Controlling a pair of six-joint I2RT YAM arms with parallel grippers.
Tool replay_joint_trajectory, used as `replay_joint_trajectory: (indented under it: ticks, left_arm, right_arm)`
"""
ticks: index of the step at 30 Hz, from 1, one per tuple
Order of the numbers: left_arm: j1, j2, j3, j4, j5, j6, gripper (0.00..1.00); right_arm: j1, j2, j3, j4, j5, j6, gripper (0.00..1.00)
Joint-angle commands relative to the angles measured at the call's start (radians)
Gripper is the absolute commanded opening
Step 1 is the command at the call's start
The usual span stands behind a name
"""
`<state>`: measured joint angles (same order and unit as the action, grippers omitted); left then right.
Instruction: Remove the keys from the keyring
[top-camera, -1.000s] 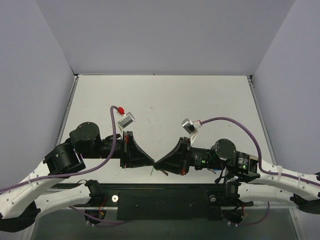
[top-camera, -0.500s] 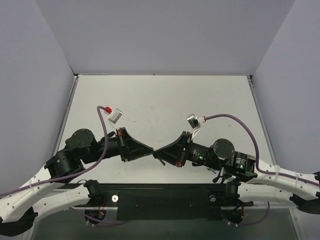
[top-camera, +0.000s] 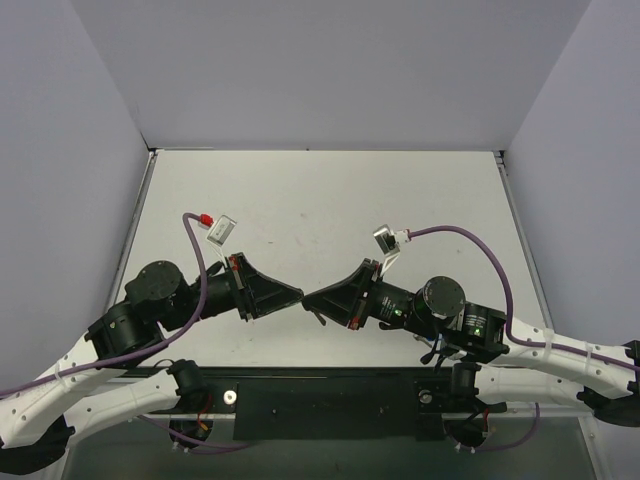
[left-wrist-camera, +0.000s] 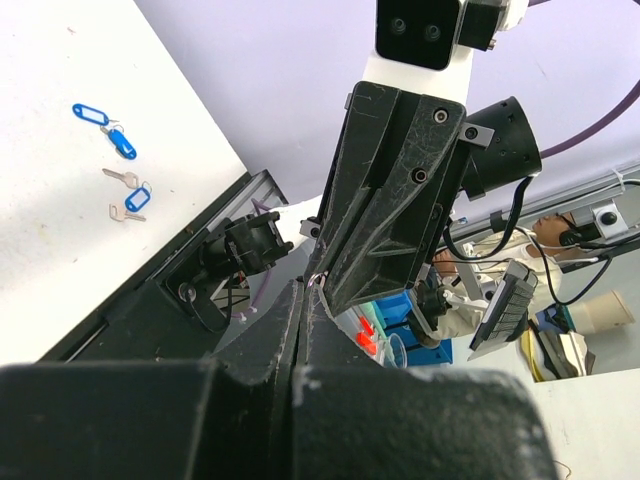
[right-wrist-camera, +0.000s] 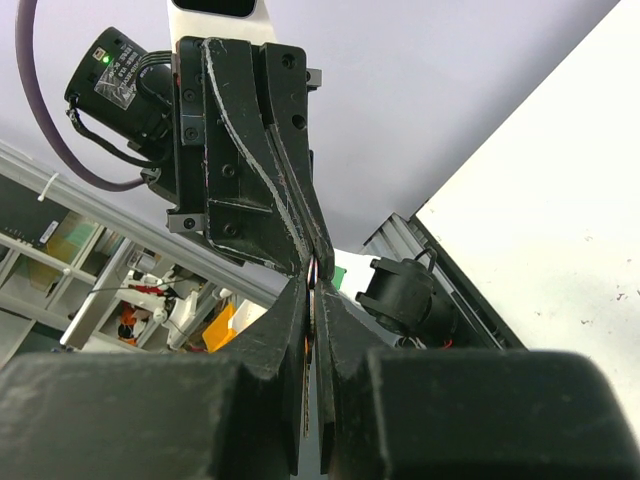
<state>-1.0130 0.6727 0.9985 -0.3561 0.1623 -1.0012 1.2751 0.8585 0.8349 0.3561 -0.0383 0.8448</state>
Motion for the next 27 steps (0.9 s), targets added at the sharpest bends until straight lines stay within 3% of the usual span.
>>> replay_joint_trajectory:
  ticks: [1, 8, 10, 13, 14, 27]
  left_arm:
    - [-0.007, 0.005, 0.003, 0.08, -0.023, -0.025, 0.0]
    - [-0.006, 0.01, 0.006, 0.083, 0.014, 0.006, 0.0]
    - [-0.006, 0.008, 0.011, 0.072, 0.032, 0.021, 0.16]
    - [-0.007, 0.007, 0.034, 0.016, 0.04, 0.049, 0.52]
    - [-0.006, 0.004, 0.051, -0.015, 0.039, 0.062, 0.57]
    - [-0.006, 0.082, 0.288, -0.311, 0.081, 0.274, 0.62]
  right_arm:
    - [0.0, 0.022, 0.01, 0.023, -0.011, -0.009, 0.0]
    - [0.001, 0.02, 0.009, 0.014, -0.025, -0.01, 0.0]
    - [0.001, 0.017, 0.006, 0.003, -0.031, -0.01, 0.0]
    - [0.001, 0.005, 0.001, -0.015, -0.04, -0.013, 0.0]
    - [0.001, -0.002, 0.003, -0.023, -0.043, -0.016, 0.0]
    - [-0.002, -0.03, 0.021, -0.128, -0.089, -0.036, 0.0]
